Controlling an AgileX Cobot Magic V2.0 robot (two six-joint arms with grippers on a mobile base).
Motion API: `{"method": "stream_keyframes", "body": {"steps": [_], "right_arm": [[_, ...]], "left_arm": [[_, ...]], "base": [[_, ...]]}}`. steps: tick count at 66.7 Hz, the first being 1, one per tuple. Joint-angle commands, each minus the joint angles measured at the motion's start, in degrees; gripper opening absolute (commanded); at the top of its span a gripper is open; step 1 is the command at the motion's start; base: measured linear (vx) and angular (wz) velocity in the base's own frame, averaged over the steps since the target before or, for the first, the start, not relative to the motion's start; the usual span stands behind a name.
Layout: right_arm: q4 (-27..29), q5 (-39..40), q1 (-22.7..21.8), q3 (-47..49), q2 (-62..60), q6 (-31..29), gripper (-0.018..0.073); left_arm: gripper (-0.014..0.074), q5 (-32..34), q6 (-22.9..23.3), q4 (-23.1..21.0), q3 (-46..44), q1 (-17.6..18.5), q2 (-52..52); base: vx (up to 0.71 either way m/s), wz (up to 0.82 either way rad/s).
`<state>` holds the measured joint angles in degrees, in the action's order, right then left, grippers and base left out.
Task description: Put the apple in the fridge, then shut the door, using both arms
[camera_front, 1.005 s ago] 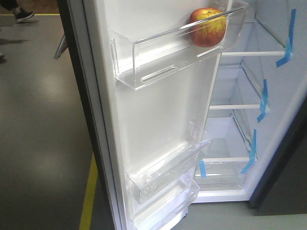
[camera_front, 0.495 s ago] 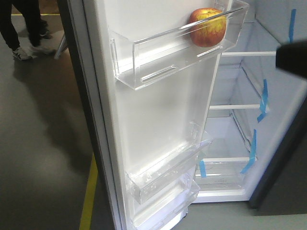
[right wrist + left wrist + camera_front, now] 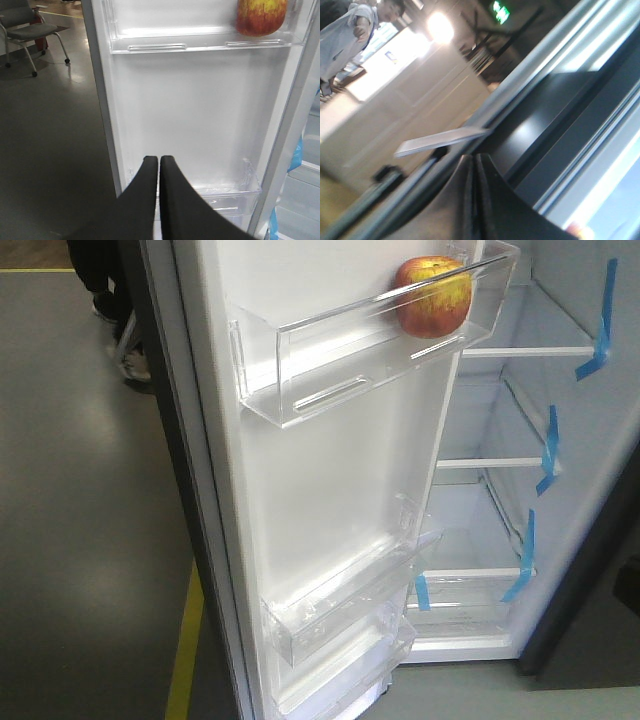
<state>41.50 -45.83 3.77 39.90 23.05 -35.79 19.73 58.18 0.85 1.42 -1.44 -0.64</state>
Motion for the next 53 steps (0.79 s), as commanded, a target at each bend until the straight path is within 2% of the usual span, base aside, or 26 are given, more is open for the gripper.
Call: {"method": "stream_keyframes", "body": {"steps": [1, 8, 18, 27, 34, 46, 53], "right_arm": [[1.9, 4.3, -0.3, 1.4, 0.5, 0.2, -0.0003], [1.8, 4.3, -0.3, 1.3, 0.5, 0.2, -0.0003], [1.8, 4.1, -0.3, 1.3, 0.5, 0.1, -0.0003], [1.8, 4.0, -0.3, 1.3, 0.5, 0.1, -0.0003], [1.9, 4.0, -0.3, 1.3, 0.5, 0.0, -0.0003], [1.9, 4.0, -0.3, 1.3, 0.5, -1.1, -0.0003], [2.3, 4.0, -0.3, 1.3, 0.5, -2.1, -0.0003]], "left_arm": [[-0.0006, 7.0, 5.5, -1.3, 0.9, 0.3, -0.9], [-0.0006, 6.8, 10.2, -0.9, -2.6, 0.3, -0.8], [-0.0006, 0.9, 10.0, 1.2, -13.4, 0.3, 0.3], [-0.0006, -1.0, 10.0, 5.7, -23.4, 0.3, 5.8], [-0.0006, -1.0, 10.1, 8.8, -30.2, 0.3, 13.1], [-0.0003, -0.1, 10.6, 9.9, -38.9, 0.3, 27.2], [0.0008, 2.9, 11.1, 12.3, -44.0, 0.3, 36.4]], "base": [[0.00, 0.00], [0.00, 0.00], [0.00, 0.00], [0.00, 0.00], [0.00, 0.00], [0.00, 0.00], [0.00, 0.00]]}}
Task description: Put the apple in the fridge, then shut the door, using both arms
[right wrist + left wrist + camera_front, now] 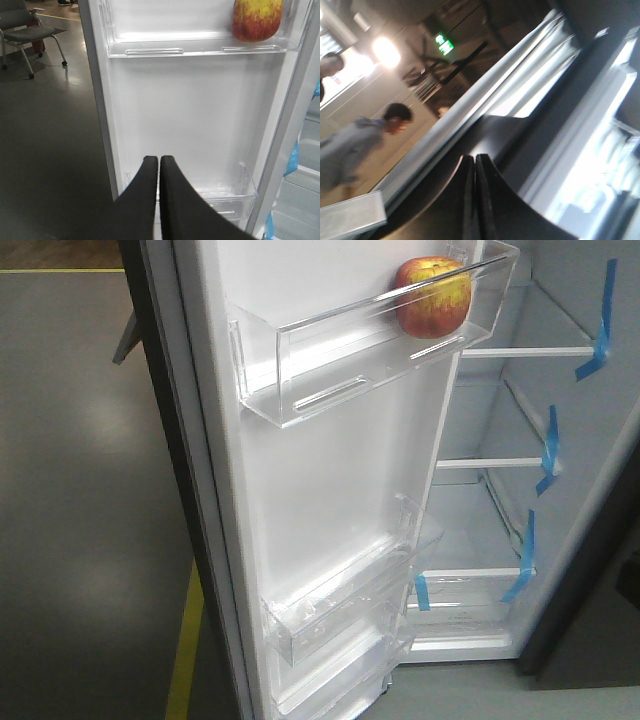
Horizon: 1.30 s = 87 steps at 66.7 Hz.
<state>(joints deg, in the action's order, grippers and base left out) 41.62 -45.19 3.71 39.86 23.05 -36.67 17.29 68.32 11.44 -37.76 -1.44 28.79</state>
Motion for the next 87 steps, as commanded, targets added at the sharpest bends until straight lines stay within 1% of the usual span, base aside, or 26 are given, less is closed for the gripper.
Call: {"method": "stream_keyframes", "body": {"steps": [1, 4, 7, 11, 15, 18, 23, 28, 33, 40, 43, 50, 57, 62, 64, 67, 71, 79, 87], "right_arm": [[2.2, 3.4, -0.2, 1.4, 0.5, -1.2, -0.0003], [2.2, 3.4, -0.2, 1.4, 0.5, -1.2, -0.0003], [2.2, 3.4, -0.2, 1.4, 0.5, -1.2, -0.0003], [2.2, 3.4, -0.2, 1.4, 0.5, -1.2, -0.0003], [2.2, 3.5, -0.2, 1.4, 0.5, -1.2, -0.0003], [2.3, 3.8, -0.2, 1.4, 0.5, -1.2, -0.0003], [2.4, 3.9, -0.2, 1.4, 0.5, -1.2, -0.0002], [2.4, 3.9, -0.2, 1.4, 0.5, -1.2, -0.0002], [2.4, 4.1, -0.2, 1.4, 0.5, -1.0, -0.0002], [3.6, 3.4, -0.2, 1.4, 0.5, -0.6, -0.0002], [4.0, 3.3, -0.2, 1.4, 0.5, -0.6, -0.0002], [4.0, 3.3, -0.2, 1.4, 0.5, -0.6, -0.0002], [4.0, 3.4, -0.2, 1.4, 0.5, -0.6, -0.0002], [4.1, 3.4, -0.2, 1.4, 0.5, -0.6, -0.0002], [4.2, 3.4, -0.2, 1.4, 0.5, -0.6, -0.0002], [4.3, 3.4, -0.2, 1.4, 0.5, -0.6, -0.0002], [4.3, 3.4, -0.2, 1.4, 0.5, -0.6, -0.0002], [4.3, 3.4, -0.2, 1.4, 0.5, -0.6, -0.0002], [5.0, 3.4, -0.2, 1.4, 0.5, -0.6, -0.0002]], "left_arm": [[0.0011, 6.0, 1.6, 2.4, -5.8, 0.3, 8.5], [0.0018, 7.6, 3.4, 3.9, -7.7, 0.3, 11.5], [0.0034, 9.0, 6.2, 6.3, -9.9, 0.3, 14.7], [0.0064, 11.7, 11.9, 10.9, -12.6, 0.3, 18.9], [0.0106, 14.6, 17.5, 16.8, -15.9, 0.3, 23.1], [0.0154, 16.1, 21.7, 21.8, -18.3, 0.3, 26.5], [0.0233, 18.1, 28.5, 27.7, -22.3, 0.3, 32.3], [0.0315, 19.4, 34.2, 31.0, -26.7, 0.3, 37.4], [0.0386, 20.7, 38.4, 33.3, -30.5, 0.3, 42.5], [0.0438, 21.7, 40.6, 35.4, -36.0, 0.3, 48.1], [0.0442, 22.2, 41.1, 36.3, -38.3, 0.3, 50.6], [0.0442, 24.1, 44.2, 38.2, -43.1, 0.3, 54.8], [0.0442, 27.2, 49.3, 41.5, -47.2, 0.3, 58.7], [0.0442, 30.0, 53.9, 45.5, -50.5, 0.4, 61.1], [0.0442, 30.9, 55.0, 47.2, -51.4, 0.6, 61.8], [0.0442, 32.5, 55.0, 48.9, -52.8, 1.1, 62.9], [0.0442, 34.3, 55.0, 50.1, -54.3, 2.2, 63.8], [0.0442, 34.7, 55.0, 49.9, -55.1, 4.4, 63.8], [0.0442, 36.5, 55.0, 50.2, -55.1, 6.2, 63.8]], "base": [[0.00, 0.00], [0.00, 0.00], [0.00, 0.00], [0.00, 0.00], [0.00, 0.00], [0.00, 0.00], [0.00, 0.00], [0.00, 0.00], [0.00, 0.00], [0.00, 0.00], [0.00, 0.00], [0.00, 0.00], [0.00, 0.00], [0.00, 0.00], [0.00, 0.00], [0.00, 0.00], [0.00, 0.00], [0.00, 0.00], [0.00, 0.00]]}}
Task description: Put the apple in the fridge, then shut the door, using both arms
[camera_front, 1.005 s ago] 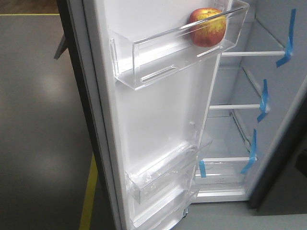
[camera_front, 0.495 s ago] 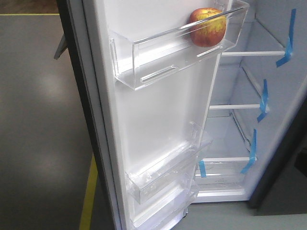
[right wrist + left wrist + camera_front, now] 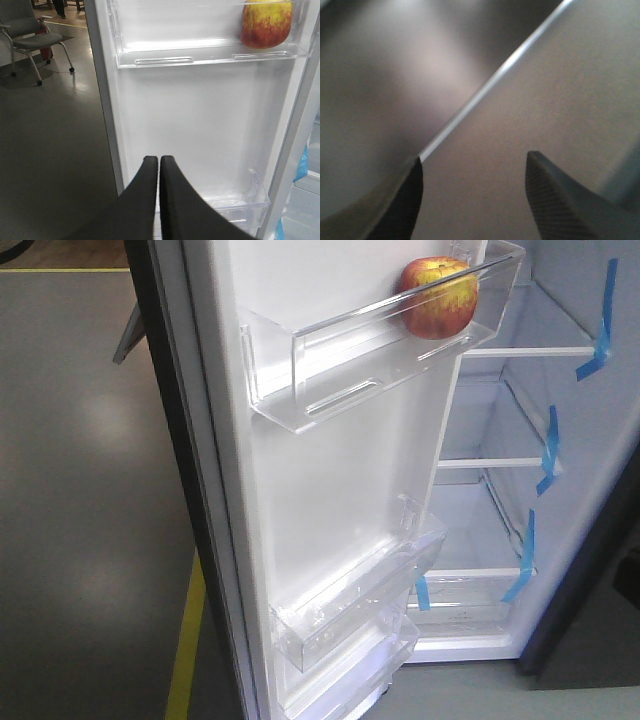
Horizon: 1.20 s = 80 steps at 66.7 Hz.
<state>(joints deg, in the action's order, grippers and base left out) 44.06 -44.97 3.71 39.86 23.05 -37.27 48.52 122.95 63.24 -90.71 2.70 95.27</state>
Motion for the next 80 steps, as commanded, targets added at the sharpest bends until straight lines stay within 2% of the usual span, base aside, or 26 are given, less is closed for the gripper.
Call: {"method": "stream_keyframes", "body": {"steps": [1, 18, 35, 41, 47, 56, 68, 74, 80], "right_arm": [[2.5, 3.1, -0.2, 1.4, 0.5, 0.0, -0.0002], [2.6, 3.2, -0.2, 1.4, 0.5, -0.2, -0.0002], [2.8, 3.2, -0.2, 1.4, 0.5, -0.2, -0.0002], [3.0, 3.2, -0.2, 1.4, 0.5, -0.2, -0.0002], [3.0, 3.2, -0.2, 1.4, 0.5, -0.2, -0.0002], [3.0, 3.0, -0.2, 1.4, 0.5, -0.2, -0.0002], [2.5, 4.2, -0.2, 1.4, 0.5, -0.4, 0.0016], [2.3, 7.4, -0.2, 1.4, 0.5, -0.5, 0.0060], [2.5, 12.1, -0.2, 1.4, 0.7, -1.7, 0.0139]], "left_arm": [[0.0442, 5.6, 0.4, -1.5, -2.1, 2.4, -2.7], [0.0442, 9.3, 0.4, -1.5, -2.1, 7.5, -2.7], [0.0442, 7.2, 0.2, -1.2, -2.1, 18.3, -2.7], [0.0442, 6.4, -1.9, -0.3, -2.1, 22.0, -2.7], [0.0441, 5.8, -3.5, 0.1, -2.1, 24.2, -2.7], [0.0441, 5.8, -4.2, 1.7, -2.1, 23.9, -2.7], [0.0441, 5.5, -4.2, 6.7, -2.1, 20.4, -3.5], [0.0441, 4.7, -4.2, 9.9, -2.1, 18.2, -4.2], [0.0441, 4.1, -4.0, 13.0, -2.1, 15.6, -4.9]], "base": [[0.00, 0.00], [0.00, 0.00], [0.00, 0.00], [0.00, 0.00], [0.00, 0.00], [0.00, 0.00], [0.00, 0.00], [0.00, 0.00], [0.00, 0.00]]}}
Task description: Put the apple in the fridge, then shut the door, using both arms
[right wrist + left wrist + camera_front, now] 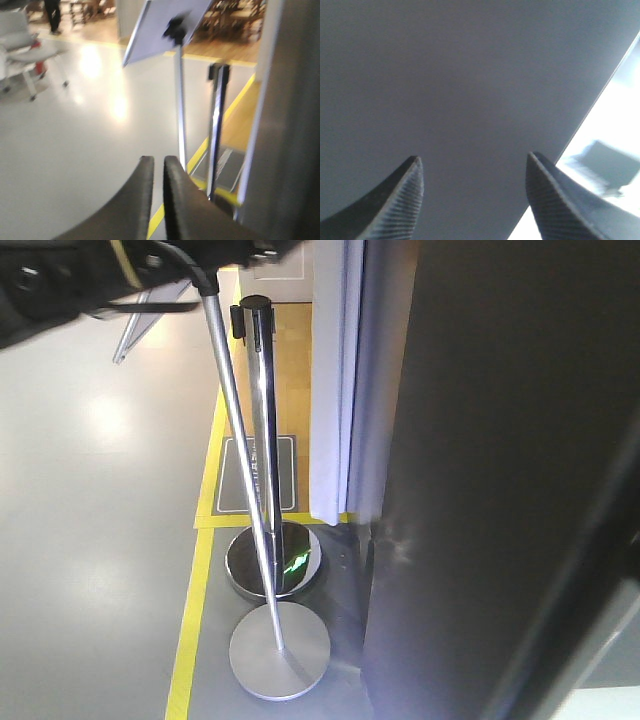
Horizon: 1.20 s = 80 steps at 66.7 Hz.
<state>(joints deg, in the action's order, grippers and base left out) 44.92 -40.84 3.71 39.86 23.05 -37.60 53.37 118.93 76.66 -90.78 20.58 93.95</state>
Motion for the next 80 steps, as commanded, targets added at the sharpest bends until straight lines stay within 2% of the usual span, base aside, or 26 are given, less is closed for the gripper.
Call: {"method": "stream_keyframes", "body": {"steps": [1, 13, 18, 23, 34, 41, 44, 56, 71, 80], "right_arm": [[1.7, 8.8, -0.2, 1.4, 0.8, -1.4, 0.0165], [1.7, 17.6, -0.2, 2.7, 5.4, -2.3, 0.0425], [1.6, 21.4, -0.2, 4.5, 8.7, -2.7, 0.0501], [1.3, 25.1, -0.2, 7.3, 12.6, -2.8, 0.0538], [1.0, 32.6, -0.2, 14.6, 22.3, -2.8, 0.0533], [1.0, 36.4, -0.2, 18.5, 28.7, -2.8, 0.0519], [1.0, 38.3, -0.2, 19.7, 31.1, -2.8, 0.0515], [2.0, 43.7, -0.2, 23.2, 39.0, -2.8, 0.0515], [2.3, 50.5, -0.2, 24.0, 44.5, -2.7, 0.0515], [5.0, 52.6, -0.2, 24.0, 47.0, -2.8, 0.0515]], "left_arm": [[0.0441, -0.8, 0.0, 0.3, -2.1, -2.7, -3.6], [0.0440, -2.8, 0.0, 5.5, -2.1, -8.2, -5.1], [0.0440, -3.6, 0.0, 7.3, -2.1, -10.3, -5.7], [0.0440, -4.7, 0.0, 9.3, -2.1, -12.4, -6.3], [0.0423, -7.8, 0.8, 17.0, -2.1, -17.1, -7.6], [0.0400, -8.7, 4.4, 23.6, -2.1, -19.8, -8.1], [0.0390, -8.7, 4.4, 25.6, -2.1, -20.8, -8.3], [0.0356, -7.4, 4.4, 25.5, -2.1, -23.0, -8.3], [0.0355, -7.5, 4.4, 25.5, -2.1, -23.0, -8.3], [0.0355, -7.6, 4.4, 25.5, -2.1, -23.0, -8.3]], "base": [[0.00, 0.00], [0.00, 0.00], [0.00, 0.00], [0.00, 0.00], [0.00, 0.00], [0.00, 0.00], [0.00, 0.00], [0.00, 0.00], [0.00, 0.00], [0.00, 0.00]]}}
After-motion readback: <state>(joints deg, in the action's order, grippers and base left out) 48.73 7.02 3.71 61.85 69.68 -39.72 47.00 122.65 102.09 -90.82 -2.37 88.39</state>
